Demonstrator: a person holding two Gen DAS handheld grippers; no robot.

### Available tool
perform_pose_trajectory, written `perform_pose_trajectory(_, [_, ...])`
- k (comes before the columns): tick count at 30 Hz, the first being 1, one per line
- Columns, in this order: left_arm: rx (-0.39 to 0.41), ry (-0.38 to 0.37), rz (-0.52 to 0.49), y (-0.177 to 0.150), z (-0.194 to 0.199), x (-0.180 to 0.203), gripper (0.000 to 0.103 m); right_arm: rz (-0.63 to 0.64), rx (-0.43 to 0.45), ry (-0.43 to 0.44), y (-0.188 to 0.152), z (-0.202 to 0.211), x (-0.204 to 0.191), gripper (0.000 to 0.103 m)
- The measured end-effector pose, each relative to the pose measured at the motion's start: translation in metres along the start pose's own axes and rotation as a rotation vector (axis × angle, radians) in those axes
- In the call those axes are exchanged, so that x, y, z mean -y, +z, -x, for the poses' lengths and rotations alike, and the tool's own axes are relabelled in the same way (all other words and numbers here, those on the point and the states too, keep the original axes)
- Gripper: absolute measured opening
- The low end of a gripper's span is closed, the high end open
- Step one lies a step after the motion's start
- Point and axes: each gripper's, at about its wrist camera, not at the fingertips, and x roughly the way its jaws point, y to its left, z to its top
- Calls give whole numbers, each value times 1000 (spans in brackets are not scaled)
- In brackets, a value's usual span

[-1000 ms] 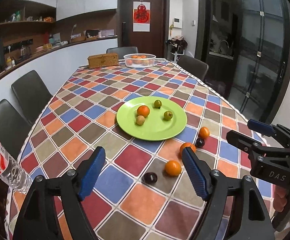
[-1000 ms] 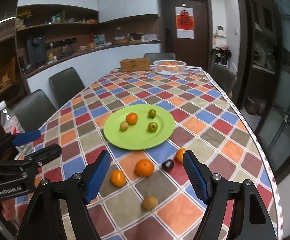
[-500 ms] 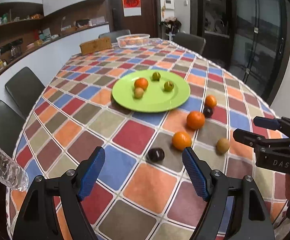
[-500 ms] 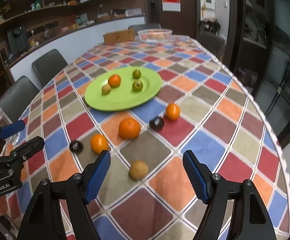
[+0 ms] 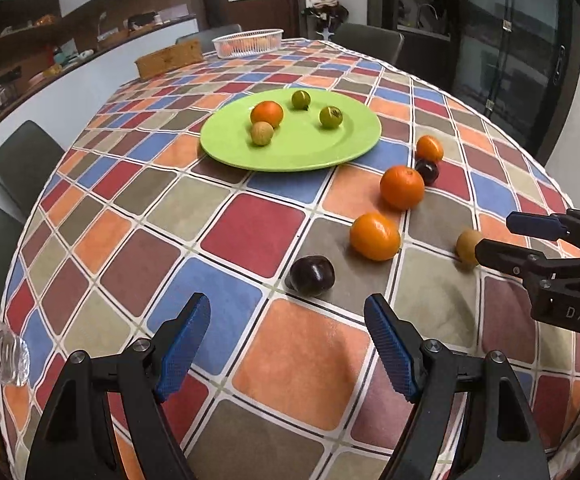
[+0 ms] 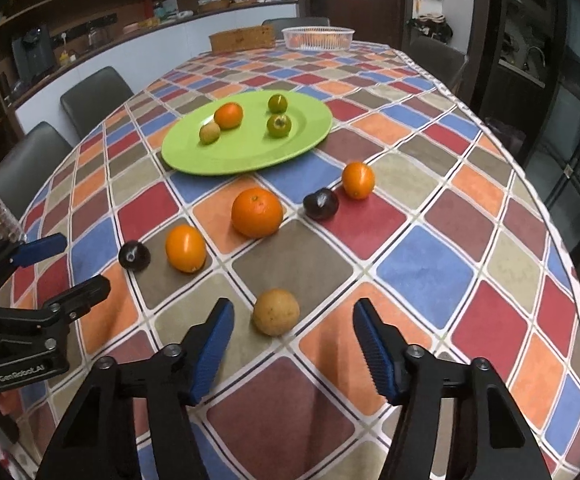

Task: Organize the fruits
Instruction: 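Grasp dark plum with left tool while right tool grasps a brown kiwi, then carry plum onto green plate with left tool while right tool carries kiwi there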

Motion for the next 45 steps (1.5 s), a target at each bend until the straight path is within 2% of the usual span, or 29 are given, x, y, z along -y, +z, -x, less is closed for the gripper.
perform_pose_trajectory(4, [2, -3, -3, 4, -7, -1, 79, 4, -25, 15, -1, -9, -1, 54])
perform_pose_trajectory(10, [-16, -41, 20, 10, -22, 0, 69, 7, -47, 50, -2, -17, -3, 45])
perform_pose_trajectory(16, [-37, -53, 36, 14, -36, 3, 55, -2, -65, 81, -1, -25, 0, 37])
perform_pose_trajectory(21, [-53, -57, 40, 14, -42, 5, 37, -4, -69, 93, 0, -30, 2, 32])
perform_pose_trajectory(25, [-53, -64, 43, 15, -42, 6, 30, 4, -65, 100, 0, -30, 1, 30])
perform_pose_trajectory(34, [-24, -45, 53, 16, -29, 7, 29, 7, -54, 109, 1, -26, 3, 30])
perform_pose_trajectory(45, [44, -37, 59, 21, 7, 13, 29, 32, 12, 135, 3, -2, 1, 29])
